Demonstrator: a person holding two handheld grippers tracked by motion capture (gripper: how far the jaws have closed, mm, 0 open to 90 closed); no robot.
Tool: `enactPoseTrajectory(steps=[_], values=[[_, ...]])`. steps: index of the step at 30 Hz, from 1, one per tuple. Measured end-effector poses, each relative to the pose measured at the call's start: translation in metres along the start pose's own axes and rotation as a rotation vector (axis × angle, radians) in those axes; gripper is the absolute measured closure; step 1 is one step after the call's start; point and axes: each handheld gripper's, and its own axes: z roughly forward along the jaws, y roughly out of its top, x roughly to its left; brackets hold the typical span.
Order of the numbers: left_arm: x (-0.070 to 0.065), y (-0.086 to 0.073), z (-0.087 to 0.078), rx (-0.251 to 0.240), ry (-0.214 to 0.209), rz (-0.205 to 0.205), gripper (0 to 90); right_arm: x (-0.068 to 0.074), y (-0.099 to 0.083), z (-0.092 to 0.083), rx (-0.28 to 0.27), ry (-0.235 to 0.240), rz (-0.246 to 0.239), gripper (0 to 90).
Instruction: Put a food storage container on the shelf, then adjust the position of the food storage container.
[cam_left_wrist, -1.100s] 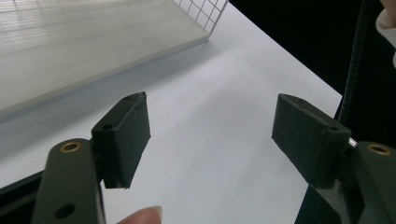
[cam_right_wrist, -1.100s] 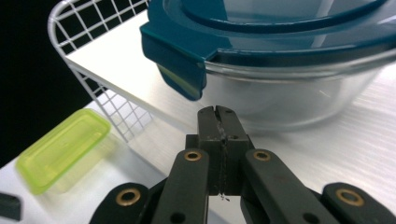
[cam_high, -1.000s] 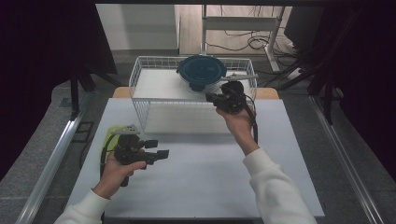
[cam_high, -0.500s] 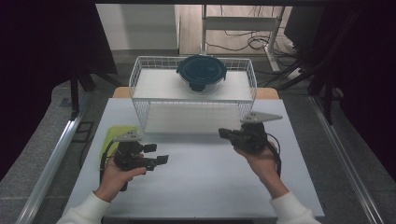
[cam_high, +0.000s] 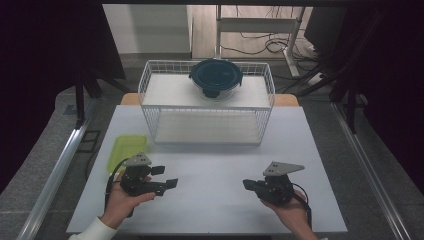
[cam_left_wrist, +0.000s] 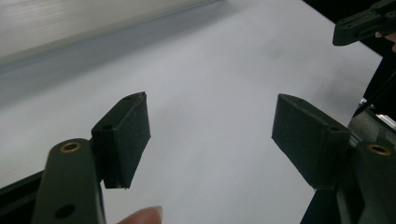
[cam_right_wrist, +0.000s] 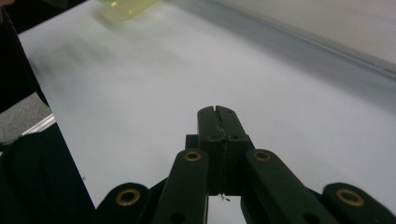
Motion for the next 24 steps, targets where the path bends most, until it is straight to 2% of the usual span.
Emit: enactPoseTrajectory(steps=[8, 11, 14, 15, 16, 20, 24], values=[[-0.001, -0.009, -0.003, 0.004, 0.038, 0.021, 28.1, 0.001, -0.003, -0.001, -0.007, 0.002, 0.010, 88.6], [-0.001, -0.010, -0.003, 0.010, 0.055, 0.033, 28.1, 0.000, -0.005, 0.000, -0.011, 0.012, 0.015, 84.3], [-0.002, -0.008, -0.002, 0.010, 0.059, 0.043, 28.0, 0.003, -0.009, 0.000, -0.014, 0.006, 0.008, 67.5], [-0.002, -0.008, -0.002, 0.010, 0.059, 0.043, 28.0, 0.003, -0.009, 0.000, -0.014, 0.006, 0.008, 67.5], [-0.003, -0.006, -0.001, 0.008, 0.059, 0.049, 27.9, 0.004, -0.011, -0.002, -0.023, 0.002, 0.007, 58.6], [-0.003, 0.000, 0.001, 0.009, 0.071, 0.072, 27.7, 0.006, -0.012, -0.007, -0.040, 0.001, -0.003, 50.0], [0.001, 0.003, 0.003, 0.020, 0.091, 0.085, 27.7, 0.003, -0.015, -0.010, -0.043, -0.009, 0.015, 47.8]])
